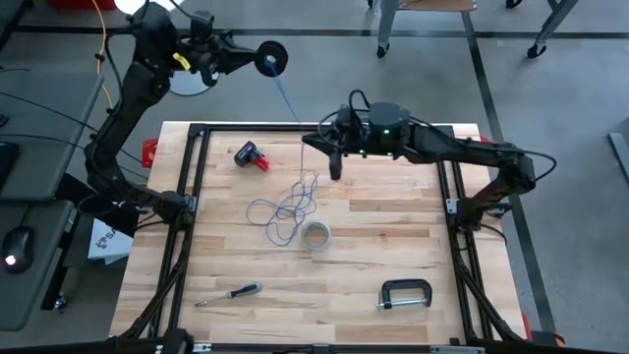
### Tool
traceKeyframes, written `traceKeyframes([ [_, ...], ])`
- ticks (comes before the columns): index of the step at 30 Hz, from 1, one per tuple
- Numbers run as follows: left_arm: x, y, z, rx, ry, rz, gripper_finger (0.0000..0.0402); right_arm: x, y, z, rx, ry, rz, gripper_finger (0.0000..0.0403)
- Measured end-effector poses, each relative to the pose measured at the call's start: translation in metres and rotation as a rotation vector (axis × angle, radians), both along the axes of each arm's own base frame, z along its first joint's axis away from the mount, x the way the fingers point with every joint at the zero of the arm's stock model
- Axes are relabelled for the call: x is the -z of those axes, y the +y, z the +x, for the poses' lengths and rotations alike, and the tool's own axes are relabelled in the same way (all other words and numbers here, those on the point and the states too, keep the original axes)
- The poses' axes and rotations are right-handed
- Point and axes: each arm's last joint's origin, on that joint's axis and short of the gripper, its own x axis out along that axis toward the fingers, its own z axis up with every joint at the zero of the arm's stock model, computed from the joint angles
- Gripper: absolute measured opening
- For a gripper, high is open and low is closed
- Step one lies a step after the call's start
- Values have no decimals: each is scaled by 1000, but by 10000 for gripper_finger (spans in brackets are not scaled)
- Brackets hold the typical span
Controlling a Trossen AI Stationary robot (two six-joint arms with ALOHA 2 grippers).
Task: Coil cords
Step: Coil the blue wire on the spool
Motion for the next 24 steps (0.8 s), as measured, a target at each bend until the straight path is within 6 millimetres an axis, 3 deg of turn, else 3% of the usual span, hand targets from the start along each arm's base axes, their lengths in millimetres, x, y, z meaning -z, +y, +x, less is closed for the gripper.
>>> traceKeyframes([
  [7, 20, -9, -11, 4, 163, -169, 0, -18, 2, -25, 25, -9, -46, 0],
  [13, 32, -23, -4, 124, 243, -283, 0, -27, -6, -36, 55, -38, -77, 0],
  [24, 50, -52, 55, 426, 342, -422, 0, -34, -20, -36, 35, -125, -86, 0],
])
